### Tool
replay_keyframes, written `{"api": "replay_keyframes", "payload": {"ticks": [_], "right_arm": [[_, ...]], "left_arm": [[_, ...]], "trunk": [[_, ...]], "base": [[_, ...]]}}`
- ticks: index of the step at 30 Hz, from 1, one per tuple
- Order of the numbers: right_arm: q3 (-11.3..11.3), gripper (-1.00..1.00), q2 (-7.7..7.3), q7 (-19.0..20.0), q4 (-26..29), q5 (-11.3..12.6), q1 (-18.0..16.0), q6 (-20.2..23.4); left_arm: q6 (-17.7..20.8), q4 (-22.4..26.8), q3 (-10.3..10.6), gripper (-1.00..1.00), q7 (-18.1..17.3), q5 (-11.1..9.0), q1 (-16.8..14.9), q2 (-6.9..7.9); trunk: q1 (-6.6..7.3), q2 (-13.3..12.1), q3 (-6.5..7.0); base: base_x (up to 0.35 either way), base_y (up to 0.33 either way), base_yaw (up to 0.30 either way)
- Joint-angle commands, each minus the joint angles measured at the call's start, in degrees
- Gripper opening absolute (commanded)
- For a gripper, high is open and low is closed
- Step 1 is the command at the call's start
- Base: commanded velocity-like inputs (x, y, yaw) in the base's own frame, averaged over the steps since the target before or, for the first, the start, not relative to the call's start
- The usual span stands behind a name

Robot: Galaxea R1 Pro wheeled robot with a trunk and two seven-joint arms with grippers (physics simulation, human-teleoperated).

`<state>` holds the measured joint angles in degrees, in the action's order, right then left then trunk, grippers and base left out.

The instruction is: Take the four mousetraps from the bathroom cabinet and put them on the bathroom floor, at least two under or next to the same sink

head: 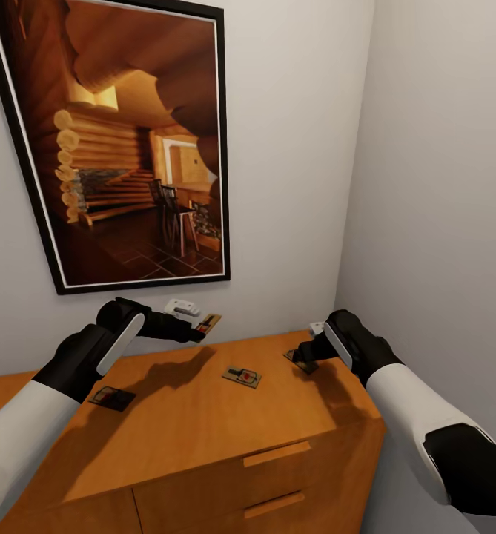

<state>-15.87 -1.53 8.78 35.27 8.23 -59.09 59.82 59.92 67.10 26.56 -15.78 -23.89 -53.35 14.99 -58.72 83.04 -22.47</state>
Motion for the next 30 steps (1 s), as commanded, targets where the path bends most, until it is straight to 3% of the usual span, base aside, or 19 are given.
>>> {"api": "replay_keyframes", "payload": {"ticks": [1,17,30], "right_arm": [[-0.39,1.0,-0.08,-0.26,0.06,0.56,-0.06,0.18],[-0.63,1.0,0.08,-0.24,-0.64,0.69,-0.06,0.18],[-2.79,1.0,0.69,-0.18,-0.93,0.87,-0.06,-0.24]], "left_arm": [[0.08,0.03,0.07,-1.0,-0.58,0.6,-0.05,0.04],[0.08,0.15,0.15,-1.0,-0.59,0.51,-0.03,-0.02],[0.08,0.03,0.12,-1.0,-0.59,0.51,-0.05,0.02]], "trunk": [[0.0,0.04,-0.07],[0.0,0.04,-0.07],[0.0,0.04,-0.07]], "base": [[0.027,0.0,0.0],[0.005,0.0,0.0],[0.0,0.0,0.0]]}}
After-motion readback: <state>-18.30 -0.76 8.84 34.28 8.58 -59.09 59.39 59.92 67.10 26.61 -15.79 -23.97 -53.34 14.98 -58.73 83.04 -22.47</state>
